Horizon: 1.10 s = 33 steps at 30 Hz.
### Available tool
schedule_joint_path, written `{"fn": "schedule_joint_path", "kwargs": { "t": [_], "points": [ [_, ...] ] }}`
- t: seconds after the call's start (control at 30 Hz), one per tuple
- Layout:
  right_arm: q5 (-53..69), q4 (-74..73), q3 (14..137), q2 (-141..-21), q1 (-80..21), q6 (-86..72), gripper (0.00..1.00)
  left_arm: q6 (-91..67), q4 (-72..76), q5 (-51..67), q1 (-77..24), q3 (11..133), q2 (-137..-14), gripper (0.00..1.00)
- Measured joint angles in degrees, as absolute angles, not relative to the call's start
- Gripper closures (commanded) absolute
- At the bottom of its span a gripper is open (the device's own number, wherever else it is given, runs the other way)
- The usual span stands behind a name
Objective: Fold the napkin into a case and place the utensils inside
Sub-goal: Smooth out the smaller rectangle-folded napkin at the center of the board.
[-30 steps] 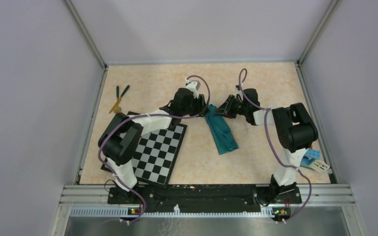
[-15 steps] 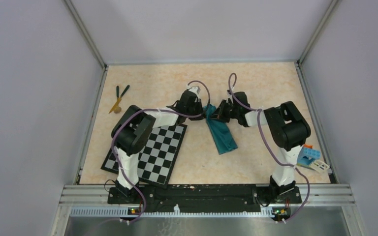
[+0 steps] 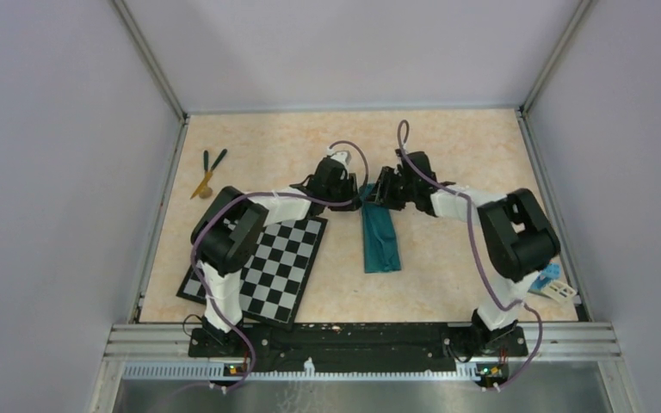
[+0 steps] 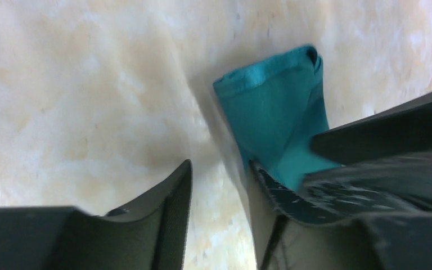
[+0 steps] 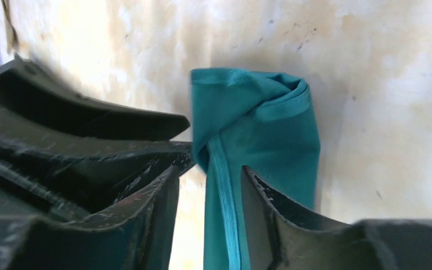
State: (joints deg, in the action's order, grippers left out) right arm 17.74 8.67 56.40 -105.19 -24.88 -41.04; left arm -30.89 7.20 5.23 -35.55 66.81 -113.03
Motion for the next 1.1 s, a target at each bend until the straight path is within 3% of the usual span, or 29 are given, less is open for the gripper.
{"fn": "schedule_joint_path", "kwargs": {
  "t": [0.07,0.17,0.3,0.37,0.43,0.6,0.77,1.1],
  "points": [
    [16.4,1.93,56.4,-99.66,-25.19,-35.94,0.43,-30.55,4.19,5.98,-35.75,66.04,-111.09,0.42],
    [13.93,-6.46,56.49,-90.8,-26.65,-28.69,0.38,-31.99,-0.4,8.95,-35.77,64.97,-107.39,0.4],
    [9.37,-14.79,57.01,-83.64,-31.66,-21.58,0.52,-36.8,-1.1,15.33,-35.94,61.6,-102.1,0.39],
    [6.57,-18.04,56.99,-82.87,-34.52,-19.59,0.65,-39.55,-0.43,17.93,-36.12,59.05,-99.9,0.42],
    [4.51,-20.01,56.62,-82.87,-36.45,-18.81,0.69,-42.26,0.73,20.21,-36.45,56.51,-98.89,0.46],
    [-0.95,-23.31,55.0,-83.07,-41.41,-19.38,0.63,-48.49,6.79,24.25,-37.32,47.77,-98.87,0.48],
    [-5.08,-23.64,54.04,-83.37,-45.28,-20.64,0.69,-53.08,12.67,26.35,-39.42,43.03,-98.87,0.54],
    [-11.2,-23.7,52.01,-86.24,-47.92,-21.98,0.67,-57.04,18.55,25.91,-41.32,39.42,-99.55,0.74]
  ]
}}
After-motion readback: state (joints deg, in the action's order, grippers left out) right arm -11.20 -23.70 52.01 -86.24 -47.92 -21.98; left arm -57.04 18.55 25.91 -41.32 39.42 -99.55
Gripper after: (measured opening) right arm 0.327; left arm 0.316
